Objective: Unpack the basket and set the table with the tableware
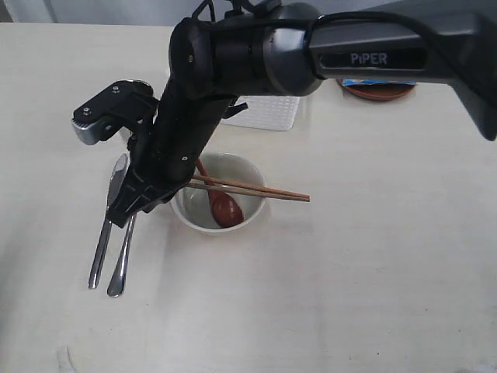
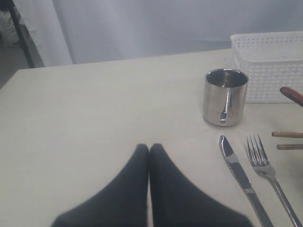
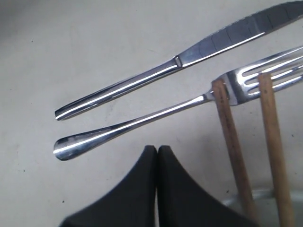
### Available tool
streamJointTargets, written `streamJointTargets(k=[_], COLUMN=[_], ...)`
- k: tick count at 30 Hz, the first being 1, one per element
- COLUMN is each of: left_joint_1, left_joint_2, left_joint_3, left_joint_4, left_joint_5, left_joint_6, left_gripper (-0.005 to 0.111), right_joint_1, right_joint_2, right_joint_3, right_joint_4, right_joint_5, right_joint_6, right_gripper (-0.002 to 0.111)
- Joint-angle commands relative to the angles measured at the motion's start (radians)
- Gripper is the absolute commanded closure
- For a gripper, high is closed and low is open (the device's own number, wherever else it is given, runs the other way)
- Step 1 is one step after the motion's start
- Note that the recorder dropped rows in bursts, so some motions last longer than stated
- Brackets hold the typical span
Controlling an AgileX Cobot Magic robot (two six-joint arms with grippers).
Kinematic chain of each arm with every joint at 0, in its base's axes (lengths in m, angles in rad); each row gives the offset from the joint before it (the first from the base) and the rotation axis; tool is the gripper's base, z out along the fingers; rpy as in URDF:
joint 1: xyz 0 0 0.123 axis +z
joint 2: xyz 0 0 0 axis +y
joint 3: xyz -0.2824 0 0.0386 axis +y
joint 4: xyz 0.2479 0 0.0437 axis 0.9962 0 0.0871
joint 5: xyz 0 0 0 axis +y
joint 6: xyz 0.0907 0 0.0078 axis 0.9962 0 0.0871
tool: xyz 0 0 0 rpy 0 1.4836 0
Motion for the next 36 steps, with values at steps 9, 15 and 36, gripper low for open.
streamJointTargets(k=[9,15,36], left_joint_1=[-0.005,-0.005,-0.005], left_joint_2=[-0.002,-0.002,-0.002], left_joint_3=[0.002,0.002,0.002], left_joint_4=[-0.002,-0.002,-0.002], left_joint_5=[-0.001,-0.001,-0.001], left_joint_6=[-0.002,-0.002,-0.002], left_gripper=[0.107,0.107,0.107], right_joint_1=[-0.001,-0.001,-0.001], right_joint_2=[0.002,0.002,0.002], right_joint_3=[-0.009,-0.009,-0.009], right_joint_4=[-0.072,-0.089,-0.126], right_joint_5=[-0.086,-0.099,-0.153], right_joint_6=[0.091,0.111,0.154], right_gripper=[0.109,0.109,0.109])
